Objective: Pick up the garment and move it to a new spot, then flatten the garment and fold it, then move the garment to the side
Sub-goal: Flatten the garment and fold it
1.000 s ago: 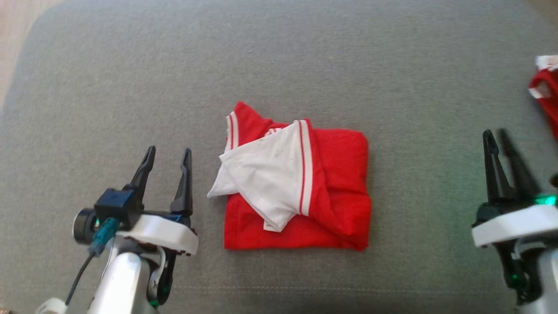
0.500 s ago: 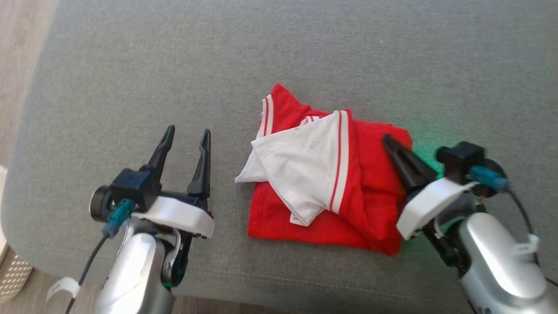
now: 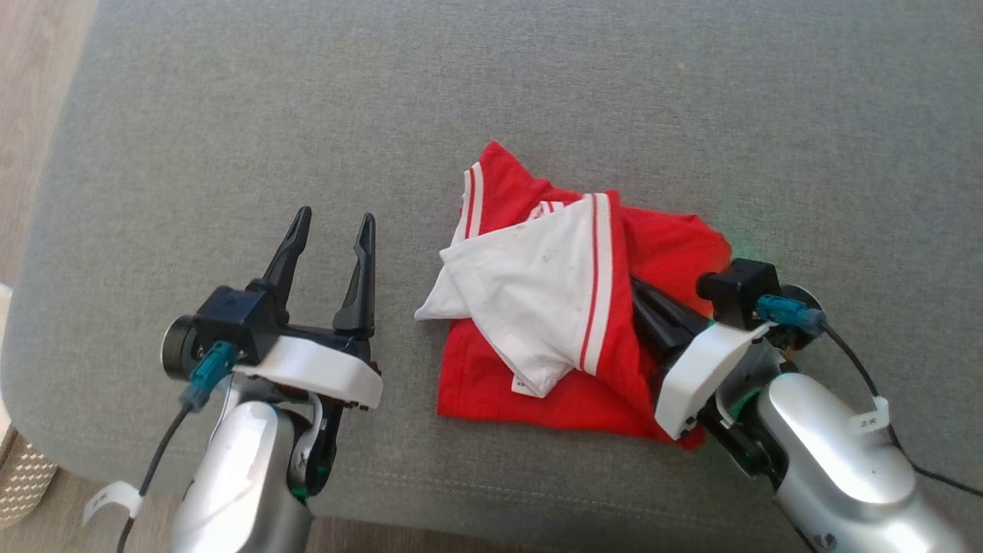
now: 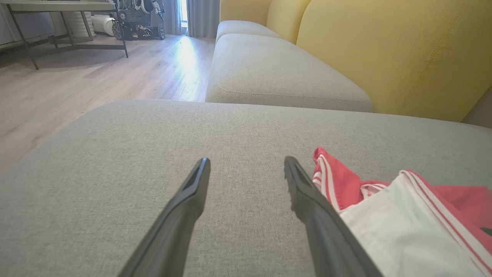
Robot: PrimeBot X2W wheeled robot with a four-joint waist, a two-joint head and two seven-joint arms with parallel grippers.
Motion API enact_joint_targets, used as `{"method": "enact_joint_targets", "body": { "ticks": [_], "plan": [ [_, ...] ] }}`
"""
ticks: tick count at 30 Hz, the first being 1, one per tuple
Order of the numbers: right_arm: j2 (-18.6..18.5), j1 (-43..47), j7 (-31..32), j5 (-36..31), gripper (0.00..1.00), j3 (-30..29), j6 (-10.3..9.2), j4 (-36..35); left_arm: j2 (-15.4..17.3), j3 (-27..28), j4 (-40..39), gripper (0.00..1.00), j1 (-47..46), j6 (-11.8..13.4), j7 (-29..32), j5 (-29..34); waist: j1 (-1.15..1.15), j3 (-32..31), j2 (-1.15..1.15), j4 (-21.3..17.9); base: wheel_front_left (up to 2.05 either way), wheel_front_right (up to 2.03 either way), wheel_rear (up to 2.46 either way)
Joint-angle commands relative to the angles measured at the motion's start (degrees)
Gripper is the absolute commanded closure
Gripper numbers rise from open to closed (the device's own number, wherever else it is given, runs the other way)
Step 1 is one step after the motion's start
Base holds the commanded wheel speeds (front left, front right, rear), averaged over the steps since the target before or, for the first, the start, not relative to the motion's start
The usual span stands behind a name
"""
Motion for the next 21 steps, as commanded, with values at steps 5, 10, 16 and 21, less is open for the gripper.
{"method": "enact_joint_targets", "body": {
  "ticks": [5, 10, 16, 21],
  "plan": [
    [-1.13, -1.17, -2.15, 0.41, 1.00, 3.28, 0.21, -5.48, 0.35, 2.17, -2.08, 0.00, -1.52, 0.21, -0.69, 0.32, 0.00, -0.13, 0.00, -1.02, 0.00, 0.00, 0.00],
    [-1.88, 0.55, -1.74, 0.82, 1.00, 6.86, 0.21, -10.54, 0.33, 2.72, -2.11, 0.00, -1.00, 0.04, -0.70, 0.70, 0.00, -0.54, 0.00, -2.13, 0.00, 0.00, 0.00],
    [-2.59, 3.48, 0.11, 2.67, 1.00, 9.19, 0.21, -13.82, 0.32, 3.23, -2.10, 0.00, -0.69, -0.19, -0.70, 1.19, 0.00, -0.85, 0.00, -3.11, 0.00, 0.00, 0.00],
    [-2.99, 4.82, 0.98, 4.10, 1.00, 11.49, 0.21, -15.57, 0.32, 3.72, -1.99, 0.00, -0.69, -0.48, -0.70, 1.54, 0.00, -0.99, 0.00, -3.77, 0.00, 0.00, 0.00]
  ]
}}
